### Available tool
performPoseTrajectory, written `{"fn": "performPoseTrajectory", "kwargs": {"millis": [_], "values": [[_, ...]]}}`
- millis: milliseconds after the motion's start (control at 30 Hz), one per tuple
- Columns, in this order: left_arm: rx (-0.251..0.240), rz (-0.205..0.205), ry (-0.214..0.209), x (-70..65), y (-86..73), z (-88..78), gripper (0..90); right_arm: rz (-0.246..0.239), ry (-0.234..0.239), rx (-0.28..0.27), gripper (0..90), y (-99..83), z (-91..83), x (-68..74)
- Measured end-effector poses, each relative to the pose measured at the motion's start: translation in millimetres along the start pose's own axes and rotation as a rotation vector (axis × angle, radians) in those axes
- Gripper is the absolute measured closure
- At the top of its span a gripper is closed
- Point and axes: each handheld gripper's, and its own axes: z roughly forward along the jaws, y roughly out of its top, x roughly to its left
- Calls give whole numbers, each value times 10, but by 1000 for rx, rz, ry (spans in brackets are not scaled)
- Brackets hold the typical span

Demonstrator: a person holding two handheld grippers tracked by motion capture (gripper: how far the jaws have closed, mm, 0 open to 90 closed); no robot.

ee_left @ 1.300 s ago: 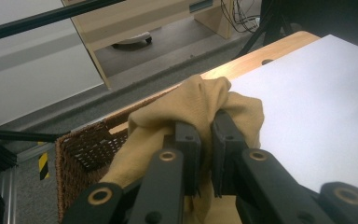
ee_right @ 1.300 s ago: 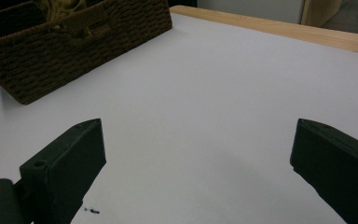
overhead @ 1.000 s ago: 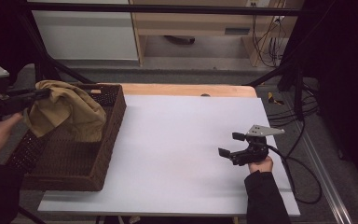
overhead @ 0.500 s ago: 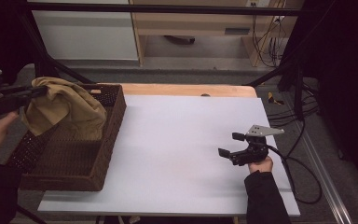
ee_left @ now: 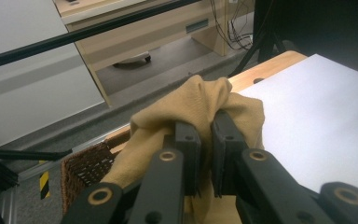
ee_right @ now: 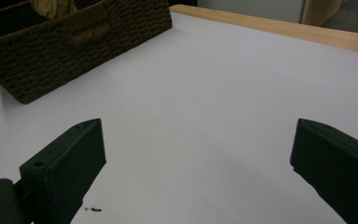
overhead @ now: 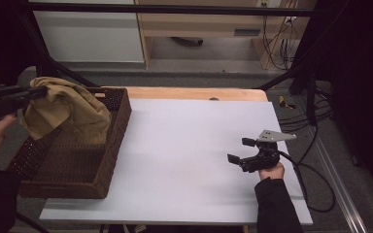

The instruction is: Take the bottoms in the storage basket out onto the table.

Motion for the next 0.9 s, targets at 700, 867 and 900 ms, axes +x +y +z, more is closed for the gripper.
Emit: {"fn": "performPoseTrajectory", "kwargs": {"millis": [700, 867, 900], "values": [[-37, 22, -26, -144, 164, -23, 829, -1, -1, 0, 38, 1, -3, -2], [-47, 23, -40, -185, 200, -18, 829, -1, 0, 0, 38, 0, -2, -2], [-48, 23, -44, -194, 209, -16, 830, -1, -1, 0, 38, 0, -1, -1]]}}
